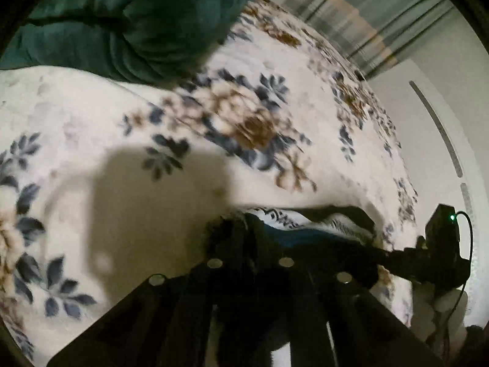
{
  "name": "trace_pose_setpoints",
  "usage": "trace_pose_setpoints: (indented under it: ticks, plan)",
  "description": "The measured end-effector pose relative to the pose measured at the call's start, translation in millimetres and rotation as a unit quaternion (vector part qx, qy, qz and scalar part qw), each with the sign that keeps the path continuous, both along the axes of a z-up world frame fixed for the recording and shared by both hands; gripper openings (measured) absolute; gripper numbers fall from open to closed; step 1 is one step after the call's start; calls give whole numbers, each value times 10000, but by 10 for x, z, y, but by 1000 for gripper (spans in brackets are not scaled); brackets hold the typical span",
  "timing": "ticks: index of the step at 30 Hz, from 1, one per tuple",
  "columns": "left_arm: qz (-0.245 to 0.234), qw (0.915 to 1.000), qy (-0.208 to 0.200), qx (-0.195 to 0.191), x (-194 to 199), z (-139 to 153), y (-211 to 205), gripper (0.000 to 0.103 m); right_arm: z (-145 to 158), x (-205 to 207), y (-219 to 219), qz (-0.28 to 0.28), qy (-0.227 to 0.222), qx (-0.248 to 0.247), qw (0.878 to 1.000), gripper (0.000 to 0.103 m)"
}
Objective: Fold small clothes
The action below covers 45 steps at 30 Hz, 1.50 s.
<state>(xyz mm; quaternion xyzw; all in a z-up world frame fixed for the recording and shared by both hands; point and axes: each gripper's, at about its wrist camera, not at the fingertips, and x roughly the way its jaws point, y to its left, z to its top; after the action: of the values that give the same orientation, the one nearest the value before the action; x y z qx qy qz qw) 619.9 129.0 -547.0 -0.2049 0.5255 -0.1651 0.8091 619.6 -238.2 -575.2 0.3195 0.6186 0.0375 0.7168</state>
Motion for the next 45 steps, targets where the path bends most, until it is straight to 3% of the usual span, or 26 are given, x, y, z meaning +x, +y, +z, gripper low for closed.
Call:
trace_pose_setpoints:
  ticks: [1,2,3,4,5,7,8,9,10,11,16,19,21,25,29,31,33,37,40,45]
  plan:
    - [-53,10000,-25,-48,-17,56,-12,13,29,15,15,27,-32,78,10000,12]
    - [-95,9998,-104,-121,-31,94,-14,26,69,28,23,36,-93,194,9998,29]
    - [-101,9997,-157,-166,-39,111,-2,44,108,63,36,-5,-222,339,9992,39]
    - [-78,9996,-221,-154,-28,118,-7,52,118,96,44,-33,-288,398,9988,57]
    - [-53,9997,-224,-124,0,100,-15,55,100,158,70,-48,-282,386,9988,62]
    - [-57,9997,-107,-202,87,12,-53,53,-30,340,173,25,-103,461,9989,62]
    - [-71,9995,-126,-272,114,-17,-72,39,-96,407,214,99,-22,596,9982,60]
    - [-98,9995,-143,-256,139,-36,-97,9,-118,427,225,117,-58,628,9979,49]
    - [-147,9997,-42,-202,185,-77,-137,9,-119,440,227,95,-70,525,9986,16]
    - [-116,9998,-28,-177,209,-97,-136,9,-130,470,238,51,-64,437,9990,11]
    - [-140,9995,200,-206,339,-215,-136,14,-251,562,183,-81,138,162,9997,11]
    - [-161,9987,341,-355,225,-94,-93,22,-181,395,129,-71,341,476,9983,41]
    - [-196,9984,217,-480,6,82,-25,35,-25,92,17,-22,283,824,9962,48]
    - [-177,9976,-100,-666,-774,461,188,55,294,-811,-177,339,287,829,9956,53]
    - [69,9944,243,-1023,-1929,548,402,67,334,-1998,-334,613,776,864,9913,65]
    - [117,9918,580,-1132,-2481,484,429,67,243,-2502,-358,692,1095,920,9873,72]
    - [207,9905,925,-994,-2937,405,426,67,117,-2954,-323,807,1408,1078,9808,72]
    - [517,9798,1792,-722,-3860,65,397,67,-159,-3724,-250,824,1912,1381,9683,72]
    - [666,9694,2209,-839,-4209,-125,349,67,-378,-4182,-205,697,2238,1433,9615,72]
    - [411,9678,2432,-511,-4555,-269,179,67,-667,-4625,-4,596,2380,1919,9503,72]
